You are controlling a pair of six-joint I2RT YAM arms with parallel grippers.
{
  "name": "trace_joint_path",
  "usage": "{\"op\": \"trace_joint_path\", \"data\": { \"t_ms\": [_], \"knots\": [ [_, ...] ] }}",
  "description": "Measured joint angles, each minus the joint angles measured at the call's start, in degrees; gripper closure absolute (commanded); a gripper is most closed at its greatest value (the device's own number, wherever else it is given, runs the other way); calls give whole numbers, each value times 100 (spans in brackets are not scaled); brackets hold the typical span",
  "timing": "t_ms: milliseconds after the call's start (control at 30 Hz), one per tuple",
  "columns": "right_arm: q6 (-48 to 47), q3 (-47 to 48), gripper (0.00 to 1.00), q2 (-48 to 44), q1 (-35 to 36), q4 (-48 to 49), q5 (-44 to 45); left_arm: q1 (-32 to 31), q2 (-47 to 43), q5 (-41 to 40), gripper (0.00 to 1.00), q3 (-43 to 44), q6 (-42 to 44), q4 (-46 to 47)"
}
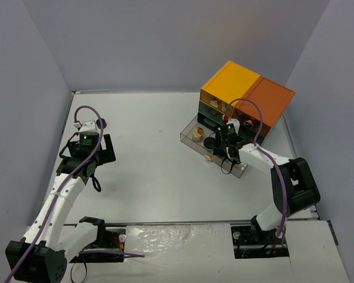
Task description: Organize the makeup
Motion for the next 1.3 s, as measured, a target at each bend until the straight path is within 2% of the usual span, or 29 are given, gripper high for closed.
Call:
{"op": "trace_joint_path", "data": {
  "t_ms": [67,167,267,367,633,700,800,1067,1300],
  "knots": [
    [48,-9,65,121,-9,162,2,18,18,12,3,0,0,0],
    [101,-9,45,245,-24,268,21,24,33,17,3,0,0,0],
    [137,-9,30,300,-29,369,102,35,40,36,3,0,0,0],
    [142,-9,20,284,-29,424,159,51,70,75,3,0,-2,0],
    [76,-6,10,-377,13,8,150,64,412,122,3,31,-131,-22],
    [1,57,4,-707,26,-136,88,129,662,133,3,166,-196,-20],
    [-147,239,0,-1227,67,-247,-109,333,1194,185,3,519,-286,35],
    [-707,704,0,-2495,127,-382,-644,965,3233,416,3,2151,-374,527],
    [-1079,708,0,-3096,127,-589,-885,1323,5453,610,3,3882,-314,636]
  ]
}}
